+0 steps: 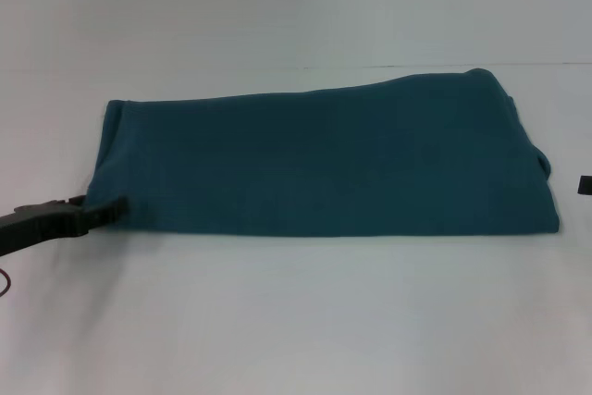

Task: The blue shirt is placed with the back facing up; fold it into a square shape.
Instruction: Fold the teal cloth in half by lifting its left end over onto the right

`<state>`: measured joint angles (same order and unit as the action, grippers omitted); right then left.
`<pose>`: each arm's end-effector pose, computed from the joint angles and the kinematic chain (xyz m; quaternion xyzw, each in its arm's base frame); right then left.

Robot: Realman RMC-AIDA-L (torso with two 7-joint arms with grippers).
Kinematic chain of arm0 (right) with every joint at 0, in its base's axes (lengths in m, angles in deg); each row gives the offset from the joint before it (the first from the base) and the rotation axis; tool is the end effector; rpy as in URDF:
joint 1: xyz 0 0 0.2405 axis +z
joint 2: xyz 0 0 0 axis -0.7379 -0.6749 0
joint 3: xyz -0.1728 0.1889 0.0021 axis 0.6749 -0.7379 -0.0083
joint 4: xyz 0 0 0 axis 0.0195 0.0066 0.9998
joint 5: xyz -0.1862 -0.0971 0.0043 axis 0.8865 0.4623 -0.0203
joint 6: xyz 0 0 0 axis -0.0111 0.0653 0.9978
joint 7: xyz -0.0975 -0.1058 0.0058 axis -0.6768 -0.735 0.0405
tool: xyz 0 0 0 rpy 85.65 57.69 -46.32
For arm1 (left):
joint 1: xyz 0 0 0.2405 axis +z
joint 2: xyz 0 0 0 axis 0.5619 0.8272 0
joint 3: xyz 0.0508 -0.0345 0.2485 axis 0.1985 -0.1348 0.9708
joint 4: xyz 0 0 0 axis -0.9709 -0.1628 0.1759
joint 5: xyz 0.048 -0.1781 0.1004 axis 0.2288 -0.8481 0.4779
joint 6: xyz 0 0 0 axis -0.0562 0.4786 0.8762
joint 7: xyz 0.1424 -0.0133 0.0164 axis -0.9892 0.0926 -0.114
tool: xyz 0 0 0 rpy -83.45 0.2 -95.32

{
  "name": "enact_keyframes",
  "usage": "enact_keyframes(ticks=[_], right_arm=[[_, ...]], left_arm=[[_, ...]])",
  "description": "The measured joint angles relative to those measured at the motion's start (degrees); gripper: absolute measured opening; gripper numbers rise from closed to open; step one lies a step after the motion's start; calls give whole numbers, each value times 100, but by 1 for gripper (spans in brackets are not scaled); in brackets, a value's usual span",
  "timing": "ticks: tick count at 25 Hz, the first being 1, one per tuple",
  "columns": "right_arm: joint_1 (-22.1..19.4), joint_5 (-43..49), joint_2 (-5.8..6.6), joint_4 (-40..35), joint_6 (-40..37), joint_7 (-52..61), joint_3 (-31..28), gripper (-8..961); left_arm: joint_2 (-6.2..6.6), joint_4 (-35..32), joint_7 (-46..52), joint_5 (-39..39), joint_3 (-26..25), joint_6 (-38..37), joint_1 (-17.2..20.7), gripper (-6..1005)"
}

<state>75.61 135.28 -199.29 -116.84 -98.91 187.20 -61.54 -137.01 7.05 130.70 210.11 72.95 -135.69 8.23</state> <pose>0.3569 0.3428 0.1008 -0.7382 0.6011 0.1715 0.2536 -0.3477 0.3365 0.0245 -0.7929 -0.4851 -0.1766 0.3237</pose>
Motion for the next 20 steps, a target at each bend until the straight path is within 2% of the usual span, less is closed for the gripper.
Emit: enact_keyframes(ticks=[5, 11, 20], right_arm=[[-5, 0, -8, 1, 2, -3, -1, 711], [-30, 0, -8, 1, 1, -5, -16, 711], [-78, 0, -15, 23, 0, -5, 3, 712]], left_arm=[[-3, -2, 127, 235, 121, 260, -20, 745], [-43, -114, 224, 264, 196, 253, -7, 545], [-51, -133, 235, 279, 203, 233, -15, 349]])
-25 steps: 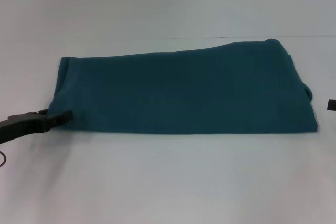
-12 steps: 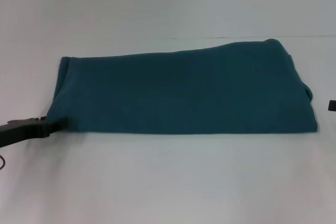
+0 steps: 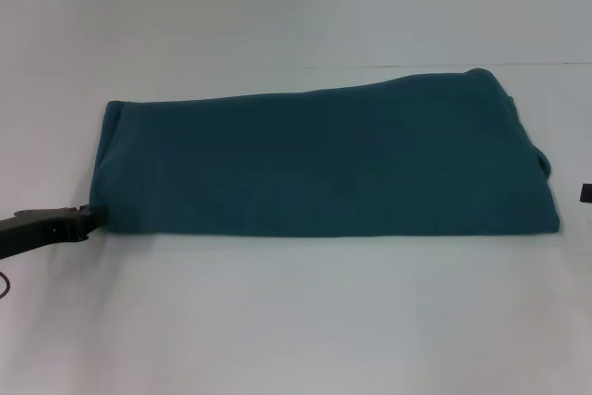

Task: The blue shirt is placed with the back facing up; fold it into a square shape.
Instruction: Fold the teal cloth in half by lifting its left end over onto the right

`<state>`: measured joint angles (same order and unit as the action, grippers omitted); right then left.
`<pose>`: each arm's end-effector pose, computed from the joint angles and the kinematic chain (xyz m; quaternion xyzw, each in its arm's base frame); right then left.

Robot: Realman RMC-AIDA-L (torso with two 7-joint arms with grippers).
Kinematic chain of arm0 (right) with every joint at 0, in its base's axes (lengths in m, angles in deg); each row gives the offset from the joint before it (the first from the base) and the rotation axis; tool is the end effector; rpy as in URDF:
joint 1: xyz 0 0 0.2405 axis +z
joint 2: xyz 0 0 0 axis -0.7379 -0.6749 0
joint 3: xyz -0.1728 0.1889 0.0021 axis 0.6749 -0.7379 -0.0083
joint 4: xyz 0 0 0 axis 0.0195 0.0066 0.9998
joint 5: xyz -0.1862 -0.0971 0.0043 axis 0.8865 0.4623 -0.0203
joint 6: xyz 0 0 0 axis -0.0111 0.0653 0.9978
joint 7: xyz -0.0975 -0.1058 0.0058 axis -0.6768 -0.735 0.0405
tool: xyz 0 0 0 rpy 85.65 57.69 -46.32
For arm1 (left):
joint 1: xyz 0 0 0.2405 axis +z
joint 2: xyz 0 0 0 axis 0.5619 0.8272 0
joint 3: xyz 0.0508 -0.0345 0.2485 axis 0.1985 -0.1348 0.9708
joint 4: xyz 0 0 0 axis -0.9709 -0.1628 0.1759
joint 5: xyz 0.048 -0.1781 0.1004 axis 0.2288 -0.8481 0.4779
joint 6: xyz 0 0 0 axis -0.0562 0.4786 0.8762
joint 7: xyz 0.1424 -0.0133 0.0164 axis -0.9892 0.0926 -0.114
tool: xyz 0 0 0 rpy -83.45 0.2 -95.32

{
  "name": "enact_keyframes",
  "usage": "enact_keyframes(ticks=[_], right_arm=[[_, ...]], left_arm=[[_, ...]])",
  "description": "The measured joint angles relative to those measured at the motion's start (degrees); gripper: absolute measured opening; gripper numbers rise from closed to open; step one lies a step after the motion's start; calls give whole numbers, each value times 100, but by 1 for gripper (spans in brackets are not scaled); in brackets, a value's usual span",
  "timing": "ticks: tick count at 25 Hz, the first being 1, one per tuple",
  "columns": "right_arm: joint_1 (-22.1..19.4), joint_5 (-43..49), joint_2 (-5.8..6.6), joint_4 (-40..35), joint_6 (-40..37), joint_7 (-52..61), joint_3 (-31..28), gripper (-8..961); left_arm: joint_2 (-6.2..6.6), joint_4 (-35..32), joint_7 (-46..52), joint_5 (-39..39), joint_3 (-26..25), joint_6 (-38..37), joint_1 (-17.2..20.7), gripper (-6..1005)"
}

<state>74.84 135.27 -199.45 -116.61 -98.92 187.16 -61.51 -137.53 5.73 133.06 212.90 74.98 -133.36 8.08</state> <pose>0.3613 0.3374 0.0985 -0.7340 0.6073 0.1703 0.2519 -0.3490 0.3390 0.0216 -0.7942 -0.4887 -0.1473 0.3297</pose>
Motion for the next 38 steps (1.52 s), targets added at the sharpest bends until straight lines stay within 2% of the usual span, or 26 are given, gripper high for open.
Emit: enact_keyframes(ticks=[2, 7, 10, 14, 19, 31, 38], right_arm=[[-3, 5, -2, 62, 23, 0, 1, 712], [62, 15, 5, 281, 186, 5, 19, 713], [153, 18, -42, 354, 361, 2, 171, 713], [289, 18, -200, 378, 723, 0, 450, 711], [404, 18, -279, 514, 1003, -2, 608, 695], [459, 18, -292, 627, 1172, -1, 740, 646], [421, 18, -243, 652, 1156, 7, 745, 617]], left_arm=[[3, -9, 0, 1, 2, -6, 1, 306], [3, -115, 3, 0, 2, -48, 29, 76], [2, -132, 3, -1, 2, -67, 22, 32], [0, -133, 3, 3, 2, -71, 6, 33], [-2, -134, 3, 3, 1, -72, 1, 34], [9, -108, 3, 1, 2, -20, -9, 36], [15, -100, 3, -8, 1, -18, -8, 38]])
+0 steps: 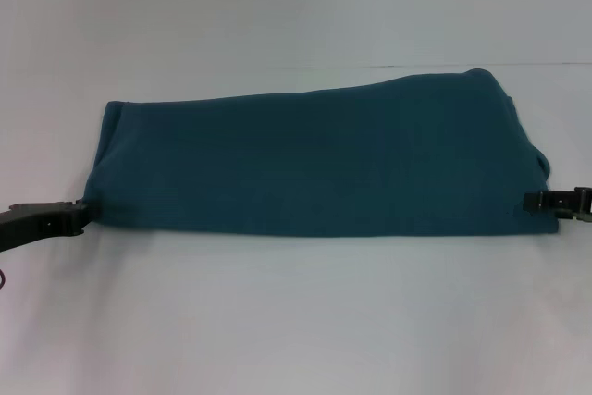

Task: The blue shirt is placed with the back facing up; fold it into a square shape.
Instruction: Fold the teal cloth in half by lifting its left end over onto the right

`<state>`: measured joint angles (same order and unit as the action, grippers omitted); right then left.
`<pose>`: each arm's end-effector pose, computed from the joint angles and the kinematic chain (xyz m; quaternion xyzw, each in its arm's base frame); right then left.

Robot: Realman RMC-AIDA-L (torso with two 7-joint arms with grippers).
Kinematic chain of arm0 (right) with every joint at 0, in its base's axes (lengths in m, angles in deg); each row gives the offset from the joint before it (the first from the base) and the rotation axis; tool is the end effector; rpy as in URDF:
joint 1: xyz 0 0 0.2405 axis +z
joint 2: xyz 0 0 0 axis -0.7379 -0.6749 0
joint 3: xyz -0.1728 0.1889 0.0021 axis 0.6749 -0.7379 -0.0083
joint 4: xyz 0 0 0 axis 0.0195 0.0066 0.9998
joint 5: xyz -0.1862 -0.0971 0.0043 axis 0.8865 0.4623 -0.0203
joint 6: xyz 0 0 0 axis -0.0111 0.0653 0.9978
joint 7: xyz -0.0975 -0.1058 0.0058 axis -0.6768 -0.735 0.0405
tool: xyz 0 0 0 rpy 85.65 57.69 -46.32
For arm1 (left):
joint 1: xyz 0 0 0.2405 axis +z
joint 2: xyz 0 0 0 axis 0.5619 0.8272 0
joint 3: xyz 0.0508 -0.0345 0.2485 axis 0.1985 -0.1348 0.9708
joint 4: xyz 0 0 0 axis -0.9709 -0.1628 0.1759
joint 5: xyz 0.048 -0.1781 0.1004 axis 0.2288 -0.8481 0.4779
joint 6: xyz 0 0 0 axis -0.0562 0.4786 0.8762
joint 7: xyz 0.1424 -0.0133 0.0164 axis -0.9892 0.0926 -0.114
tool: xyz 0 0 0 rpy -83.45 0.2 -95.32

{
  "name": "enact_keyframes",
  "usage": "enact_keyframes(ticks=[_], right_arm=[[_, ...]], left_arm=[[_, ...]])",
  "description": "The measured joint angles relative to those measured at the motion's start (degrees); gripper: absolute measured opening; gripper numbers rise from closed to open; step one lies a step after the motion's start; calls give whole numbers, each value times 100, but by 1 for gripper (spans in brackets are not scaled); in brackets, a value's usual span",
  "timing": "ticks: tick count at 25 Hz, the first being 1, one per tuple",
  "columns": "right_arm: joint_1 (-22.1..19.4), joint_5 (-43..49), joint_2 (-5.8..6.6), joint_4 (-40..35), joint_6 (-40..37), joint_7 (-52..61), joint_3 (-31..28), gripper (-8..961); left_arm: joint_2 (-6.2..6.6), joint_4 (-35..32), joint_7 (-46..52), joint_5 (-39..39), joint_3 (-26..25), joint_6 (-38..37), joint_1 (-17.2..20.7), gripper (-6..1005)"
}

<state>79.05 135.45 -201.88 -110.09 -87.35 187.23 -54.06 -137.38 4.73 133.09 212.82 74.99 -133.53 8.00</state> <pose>0.3495 0.3632 0.0491 -0.7444 0.6021 0.1332 0.2562 -0.3478 0.3415 0.0272 -0.7955 -0.4823 -0.1470 0.3360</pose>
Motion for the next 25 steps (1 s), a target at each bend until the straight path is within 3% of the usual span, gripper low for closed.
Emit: enact_keyframes(ticks=[10, 18, 25], right_arm=[[26, 0, -87, 8, -24, -18, 3, 577], [-52, -31, -76, -29, -32, -17, -57, 544], [-72, -45, -58, -37, -42, -82, -66, 281]], left_arm=[[1, 2, 0, -15, 1, -1, -4, 40], [1, -7, 0, -20, 1, -1, -8, 42], [1, -16, 0, -27, 1, -1, -9, 43]])
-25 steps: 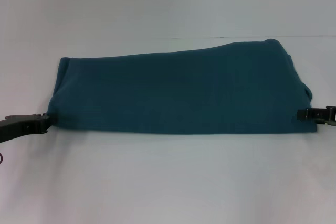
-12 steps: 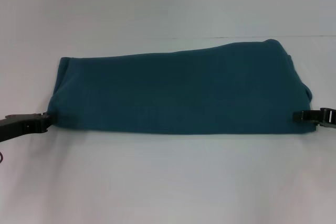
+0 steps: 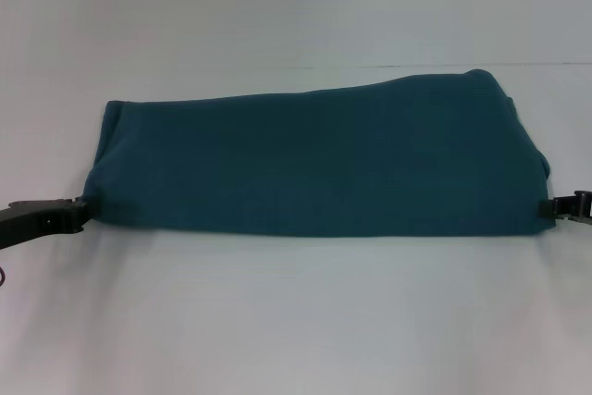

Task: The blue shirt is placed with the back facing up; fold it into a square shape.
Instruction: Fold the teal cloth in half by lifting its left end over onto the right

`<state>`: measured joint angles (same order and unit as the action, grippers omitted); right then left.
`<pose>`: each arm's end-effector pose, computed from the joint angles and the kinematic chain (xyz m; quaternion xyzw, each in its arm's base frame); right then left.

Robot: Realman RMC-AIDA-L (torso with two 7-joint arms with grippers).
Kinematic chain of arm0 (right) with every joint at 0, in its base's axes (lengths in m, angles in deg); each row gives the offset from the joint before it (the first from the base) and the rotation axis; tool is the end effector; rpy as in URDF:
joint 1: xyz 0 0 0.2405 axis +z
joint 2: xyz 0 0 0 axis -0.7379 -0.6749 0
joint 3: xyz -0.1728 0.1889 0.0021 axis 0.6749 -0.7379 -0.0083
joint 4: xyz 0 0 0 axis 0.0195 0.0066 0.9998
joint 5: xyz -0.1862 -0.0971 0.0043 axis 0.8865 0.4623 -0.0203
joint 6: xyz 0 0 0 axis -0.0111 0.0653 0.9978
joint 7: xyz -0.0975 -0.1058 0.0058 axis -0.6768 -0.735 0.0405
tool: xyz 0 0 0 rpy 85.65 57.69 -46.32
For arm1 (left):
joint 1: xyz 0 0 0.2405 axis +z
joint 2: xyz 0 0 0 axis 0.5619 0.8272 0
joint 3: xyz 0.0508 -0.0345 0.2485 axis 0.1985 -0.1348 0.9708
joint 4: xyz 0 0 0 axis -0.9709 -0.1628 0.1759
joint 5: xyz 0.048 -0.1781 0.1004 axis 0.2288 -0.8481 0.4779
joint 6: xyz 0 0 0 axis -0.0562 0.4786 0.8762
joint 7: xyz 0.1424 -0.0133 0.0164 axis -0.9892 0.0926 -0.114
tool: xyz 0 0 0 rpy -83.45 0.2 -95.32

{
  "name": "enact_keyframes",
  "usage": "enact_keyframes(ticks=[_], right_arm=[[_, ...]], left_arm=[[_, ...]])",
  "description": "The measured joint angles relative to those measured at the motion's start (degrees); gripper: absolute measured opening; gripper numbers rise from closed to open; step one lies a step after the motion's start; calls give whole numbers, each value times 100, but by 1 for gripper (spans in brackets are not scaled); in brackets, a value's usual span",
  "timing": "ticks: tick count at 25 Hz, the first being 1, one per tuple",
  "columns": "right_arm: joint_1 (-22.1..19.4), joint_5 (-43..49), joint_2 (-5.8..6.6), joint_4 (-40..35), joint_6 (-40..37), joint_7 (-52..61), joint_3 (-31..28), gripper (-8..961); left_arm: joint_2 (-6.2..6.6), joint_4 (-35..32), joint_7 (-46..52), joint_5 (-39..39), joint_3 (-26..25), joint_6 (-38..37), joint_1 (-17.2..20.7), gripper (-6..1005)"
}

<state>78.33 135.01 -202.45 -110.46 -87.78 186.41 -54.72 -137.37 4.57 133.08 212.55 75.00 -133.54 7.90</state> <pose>0.3510 0.3588 0.0469 -0.7432 0.6028 0.1398 0.2544 -0.3466 0.3428 0.0282 -0.7956 -0.4806 -0.1493 0.3373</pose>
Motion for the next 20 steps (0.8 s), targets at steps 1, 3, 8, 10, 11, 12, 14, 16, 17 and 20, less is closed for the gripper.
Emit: enact_keyframes(ticks=[1, 3, 8, 10, 11, 12, 14, 16, 17, 20], right_arm=[[-1, 0, 0, 0, -3, -2, 1, 256], [-2, 0, 0, 0, -11, -3, 1, 205], [-2, 0, 1, 3, -14, -5, -7, 84], [-2, 0, 6, 21, 9, -5, -9, 43], [-2, 0, 7, 23, 17, -5, -9, 23], [-2, 0, 7, 25, 22, -5, -10, 3], [-8, 0, 6, 13, 23, -5, -11, 3], [-24, -1, 2, 4, 24, -5, -22, 4], [-36, -3, 0, 3, 24, -5, -40, 4], [-63, -7, 0, 1, 22, -11, -84, 5]], left_arm=[[0, 0, 0, 0, 0, 0, 0, 43], [0, 0, 0, -3, 0, 0, 0, 44], [0, -1, 0, -6, 0, 0, 0, 45], [2, -5, 0, -6, 0, 0, 0, 45], [4, -8, 0, -6, -1, 0, 0, 45], [4, -10, 0, -4, -1, 0, 0, 46], [5, -13, 0, -4, -18, -1, 0, 46], [10, -22, 0, -9, -53, 25, 6, 46], [13, -29, 0, -10, -70, 38, 9, 47], [24, -71, 0, -11, -131, 71, 28, 47]])
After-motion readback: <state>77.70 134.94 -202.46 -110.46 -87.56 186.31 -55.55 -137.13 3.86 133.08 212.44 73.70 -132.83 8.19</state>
